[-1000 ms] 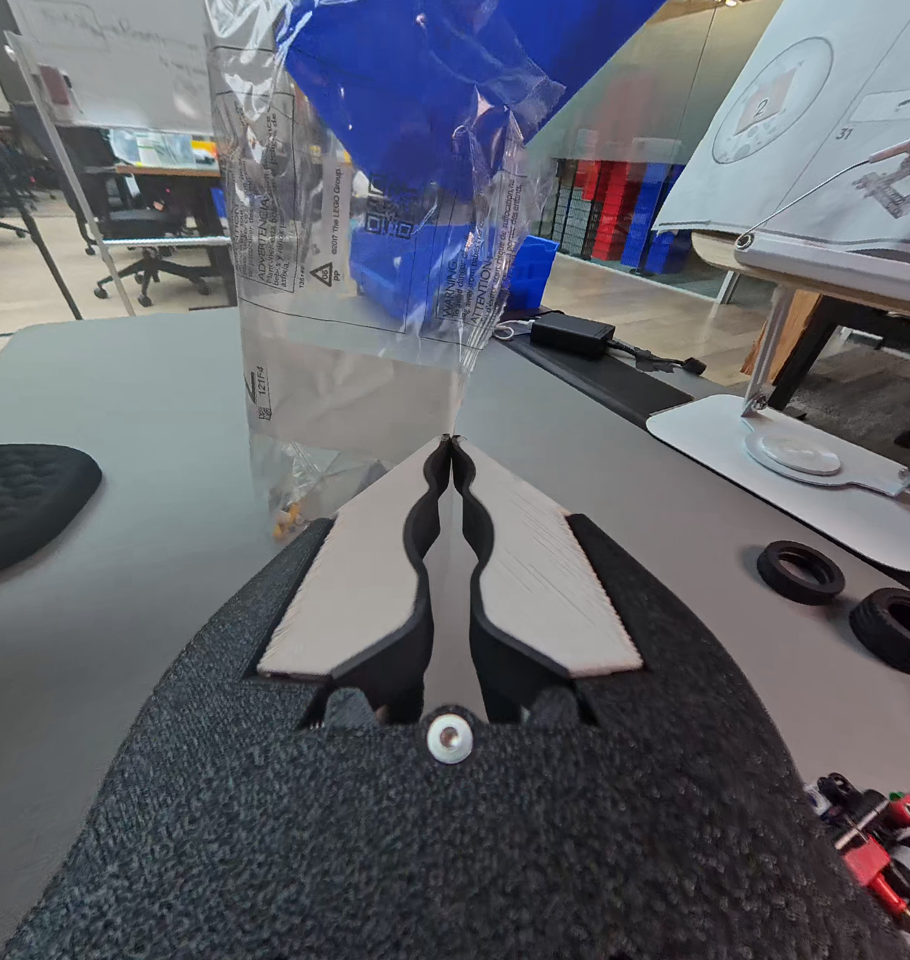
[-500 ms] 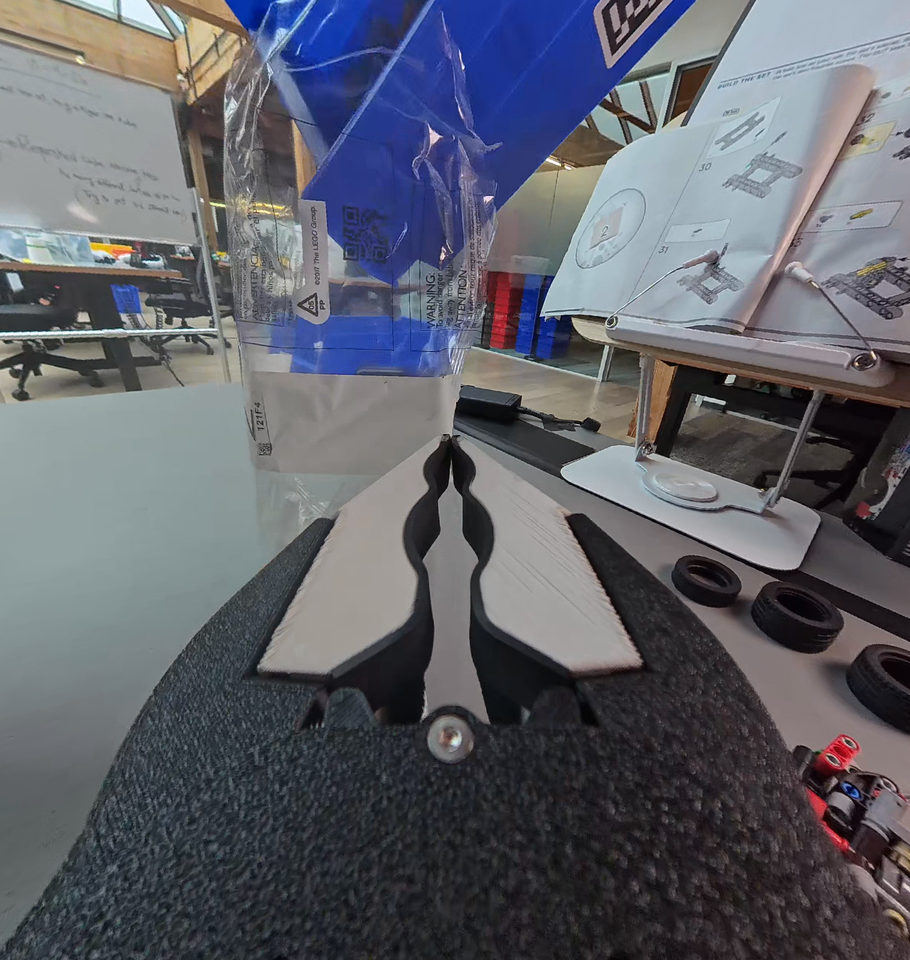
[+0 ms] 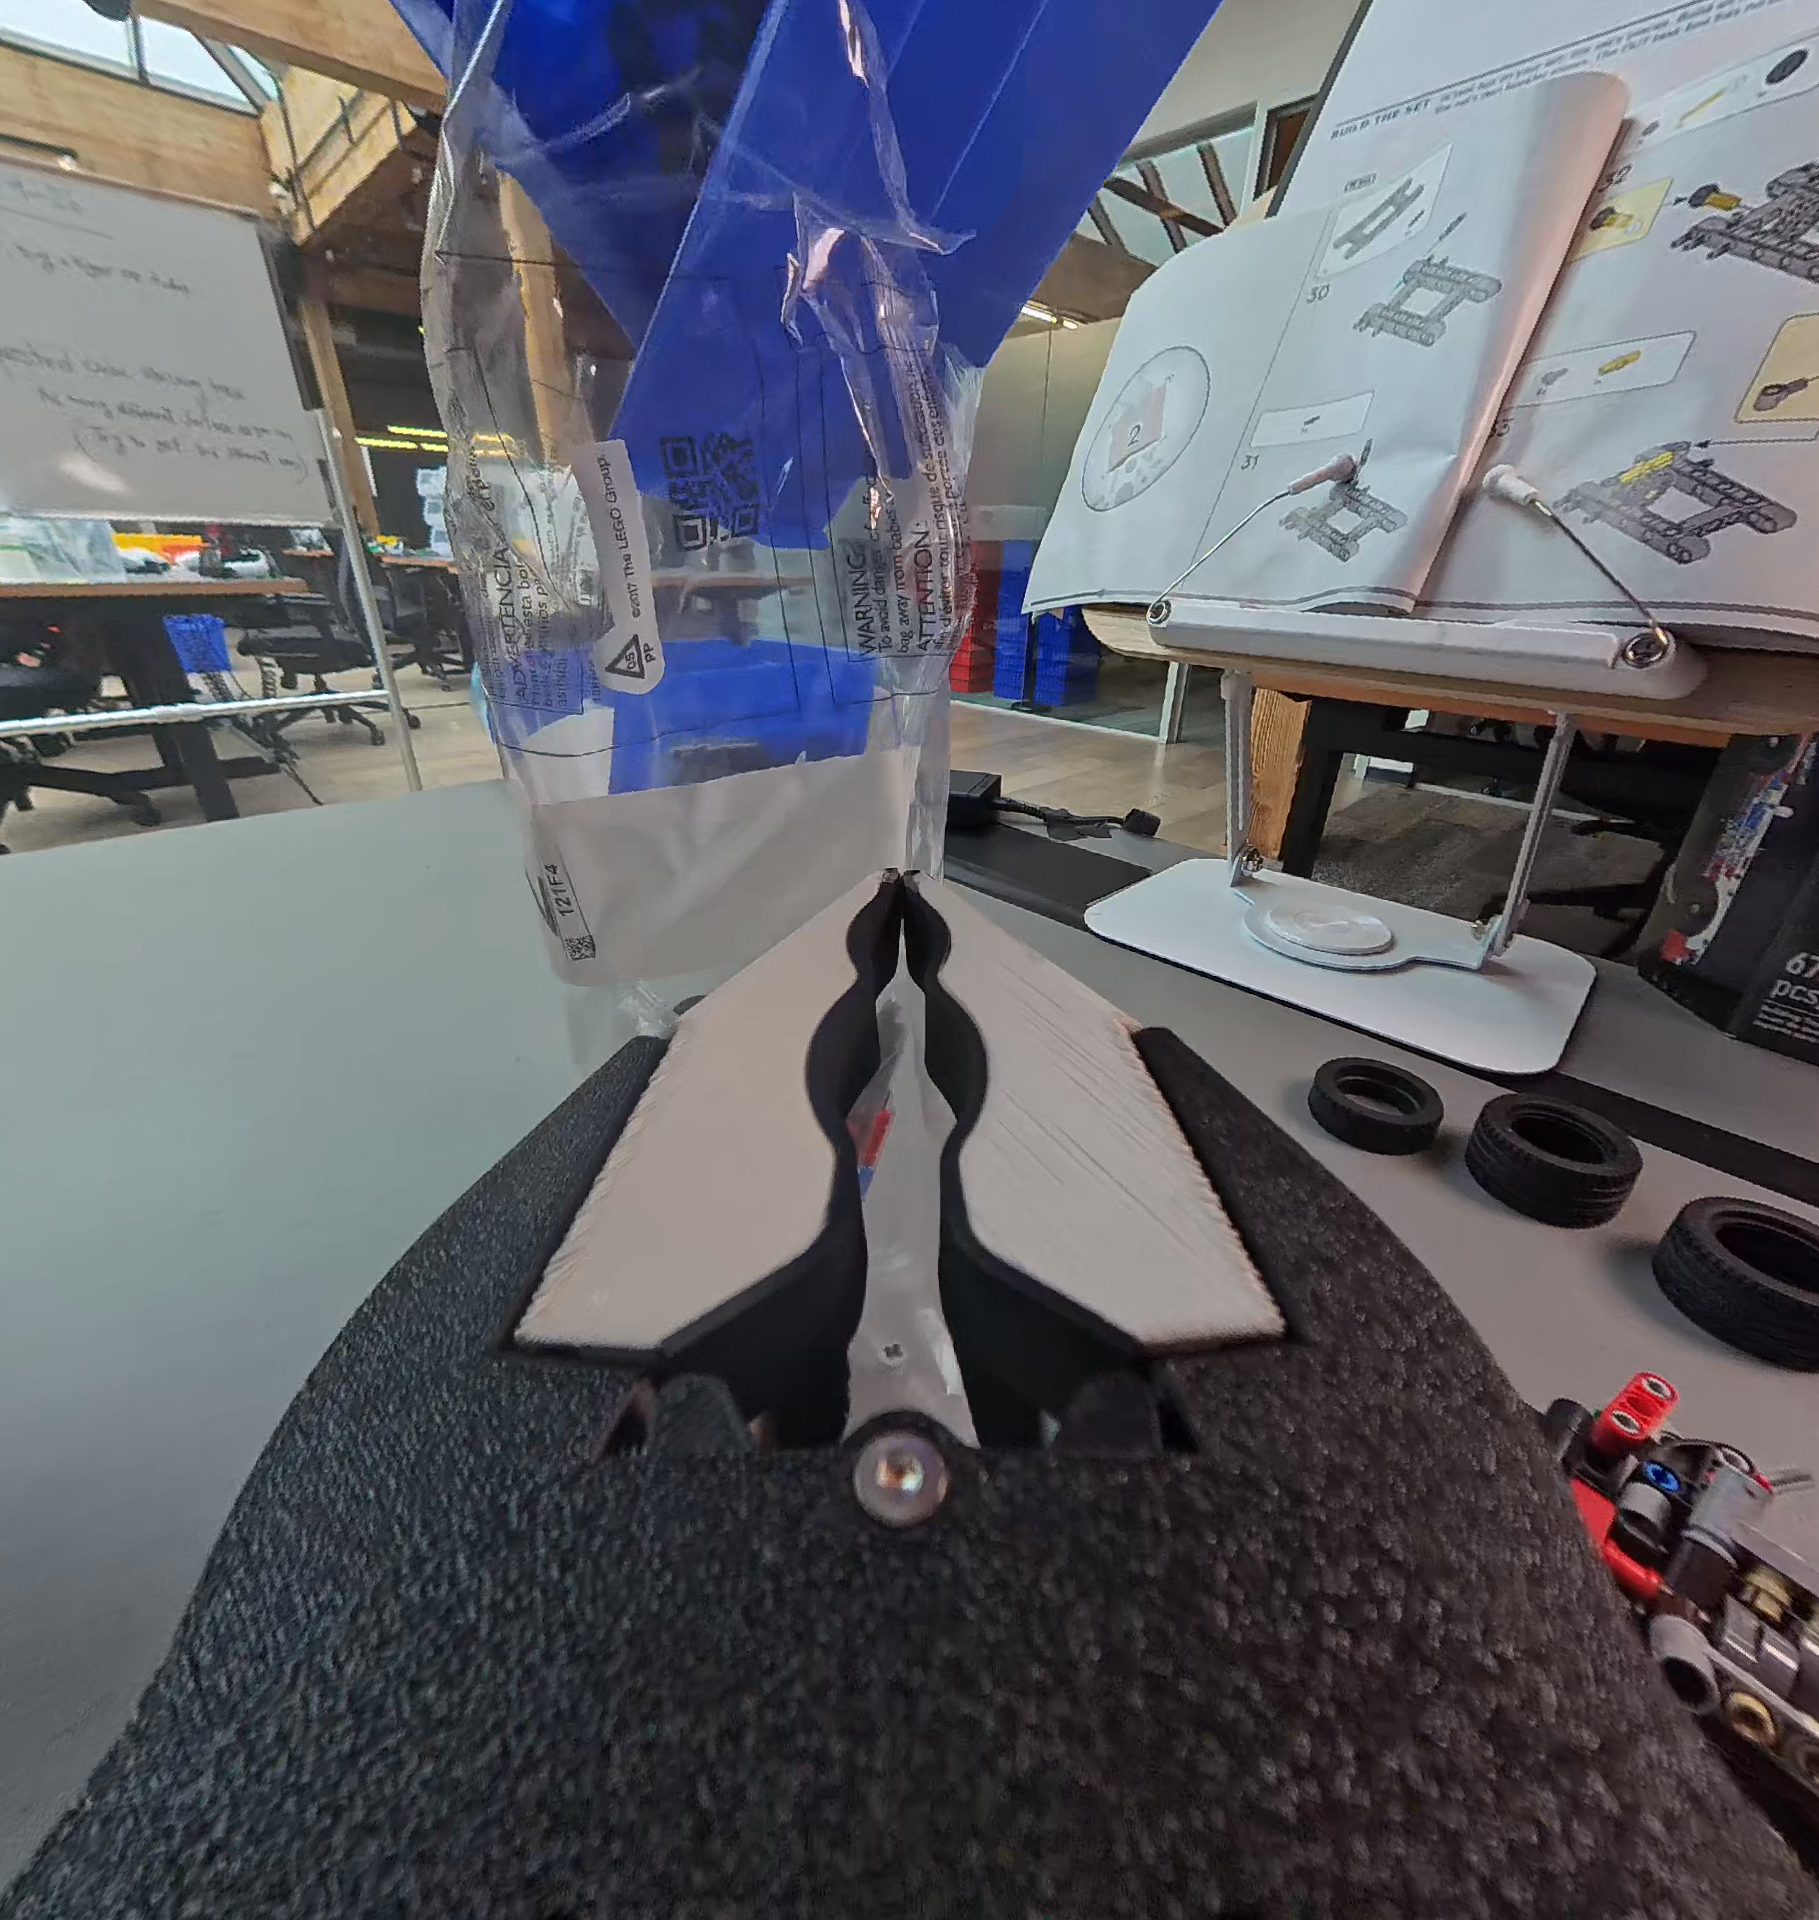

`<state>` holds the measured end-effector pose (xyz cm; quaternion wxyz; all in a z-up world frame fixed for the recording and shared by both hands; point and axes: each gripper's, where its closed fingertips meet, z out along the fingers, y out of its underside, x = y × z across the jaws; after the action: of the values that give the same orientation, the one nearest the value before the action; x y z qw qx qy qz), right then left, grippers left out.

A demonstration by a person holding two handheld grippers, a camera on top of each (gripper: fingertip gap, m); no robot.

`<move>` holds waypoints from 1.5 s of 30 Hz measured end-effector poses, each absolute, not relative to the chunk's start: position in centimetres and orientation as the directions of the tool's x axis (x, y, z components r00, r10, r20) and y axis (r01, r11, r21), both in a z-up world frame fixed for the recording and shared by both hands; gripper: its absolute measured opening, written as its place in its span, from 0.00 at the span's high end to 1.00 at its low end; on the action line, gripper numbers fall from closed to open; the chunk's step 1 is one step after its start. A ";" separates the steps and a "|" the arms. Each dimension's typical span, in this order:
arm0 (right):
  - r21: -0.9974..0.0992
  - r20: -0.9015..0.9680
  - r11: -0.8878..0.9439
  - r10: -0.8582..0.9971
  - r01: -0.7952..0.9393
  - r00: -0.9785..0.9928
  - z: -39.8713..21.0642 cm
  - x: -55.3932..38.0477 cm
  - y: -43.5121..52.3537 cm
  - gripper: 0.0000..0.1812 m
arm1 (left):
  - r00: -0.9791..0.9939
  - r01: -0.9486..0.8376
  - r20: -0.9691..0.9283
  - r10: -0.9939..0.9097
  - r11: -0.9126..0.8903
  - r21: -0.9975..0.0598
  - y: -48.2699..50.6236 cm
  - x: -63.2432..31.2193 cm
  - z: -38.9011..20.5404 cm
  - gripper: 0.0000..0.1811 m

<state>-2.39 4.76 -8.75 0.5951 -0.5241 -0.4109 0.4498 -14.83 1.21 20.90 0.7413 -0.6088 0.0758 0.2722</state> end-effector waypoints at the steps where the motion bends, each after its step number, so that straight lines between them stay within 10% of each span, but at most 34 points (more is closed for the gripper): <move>1: -0.994 0.018 0.046 0.966 -0.101 0.259 -8.8 -2.4 4.8 1.00 | 0.841 -0.498 -0.446 0.307 0.112 -0.860 1.4 -14.7 20.8 0.98; 45: -0.991 0.061 0.095 0.945 -0.092 0.321 -8.7 -1.3 6.3 1.00 | 0.814 -0.576 -0.493 0.308 0.305 -0.759 3.1 -12.7 20.4 0.98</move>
<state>-1.25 6.32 -8.73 0.6191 -0.5266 -0.4052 0.4186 -12.73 3.11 20.45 0.7976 -0.5203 0.1288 0.2768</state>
